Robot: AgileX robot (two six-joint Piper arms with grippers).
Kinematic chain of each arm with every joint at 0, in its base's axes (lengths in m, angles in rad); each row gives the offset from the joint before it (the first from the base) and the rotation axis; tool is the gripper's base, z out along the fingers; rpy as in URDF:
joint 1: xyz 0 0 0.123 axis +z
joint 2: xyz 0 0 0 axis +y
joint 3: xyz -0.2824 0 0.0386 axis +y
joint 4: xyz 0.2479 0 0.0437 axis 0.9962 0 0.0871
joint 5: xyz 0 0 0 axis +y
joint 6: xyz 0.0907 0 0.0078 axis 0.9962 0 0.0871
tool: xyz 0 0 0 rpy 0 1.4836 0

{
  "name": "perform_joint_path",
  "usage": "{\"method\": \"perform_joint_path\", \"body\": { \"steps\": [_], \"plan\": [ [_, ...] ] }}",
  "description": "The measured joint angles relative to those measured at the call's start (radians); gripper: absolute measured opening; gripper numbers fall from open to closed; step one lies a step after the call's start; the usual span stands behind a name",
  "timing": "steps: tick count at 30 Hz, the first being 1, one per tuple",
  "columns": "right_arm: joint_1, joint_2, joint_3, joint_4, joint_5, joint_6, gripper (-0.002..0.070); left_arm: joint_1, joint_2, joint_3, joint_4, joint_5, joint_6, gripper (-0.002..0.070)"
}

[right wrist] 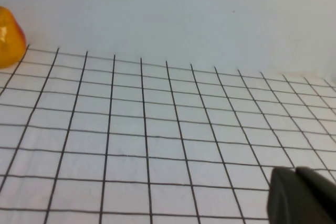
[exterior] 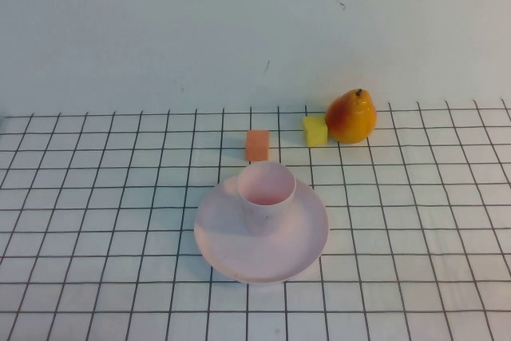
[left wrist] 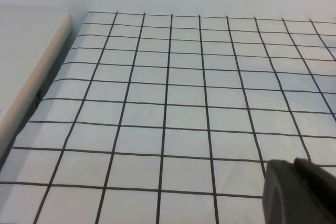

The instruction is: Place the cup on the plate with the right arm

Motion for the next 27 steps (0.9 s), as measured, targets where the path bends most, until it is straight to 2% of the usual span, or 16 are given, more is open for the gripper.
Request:
{"method": "perform_joint_path", "body": {
  "steps": [11, 14, 16, 19, 21, 24, 27],
  "plan": [
    [0.000, 0.000, 0.039, -0.044, -0.086, 0.008, -0.0002, 0.000, 0.000, 0.000, 0.000, 0.000, 0.000, -0.0002],
    [0.000, 0.000, 0.062, 0.013, -0.116, -0.012, -0.0002, 0.000, 0.000, 0.000, 0.000, 0.000, 0.000, -0.0002],
    [0.000, 0.000, 0.073, 0.132, -0.118, -0.121, -0.0002, 0.000, 0.000, 0.000, 0.000, 0.000, 0.000, -0.0002],
    [0.000, 0.000, 0.077, 0.390, -0.104, -0.407, -0.0002, 0.000, 0.000, 0.000, 0.000, 0.000, 0.000, -0.0002],
    [0.000, 0.000, 0.077, 0.495, -0.077, -0.547, -0.0002, 0.000, 0.000, 0.000, 0.000, 0.000, 0.000, -0.0002],
    [-0.014, 0.000, 0.077, 0.499, -0.028, -0.586, -0.0002, 0.000, 0.000, 0.000, 0.000, 0.000, 0.000, -0.0002],
    [-0.047, 0.000, 0.077, 0.462, 0.015, -0.509, -0.0002, 0.000, 0.000, 0.000, 0.000, 0.000, 0.000, -0.0002]
  ]
}}
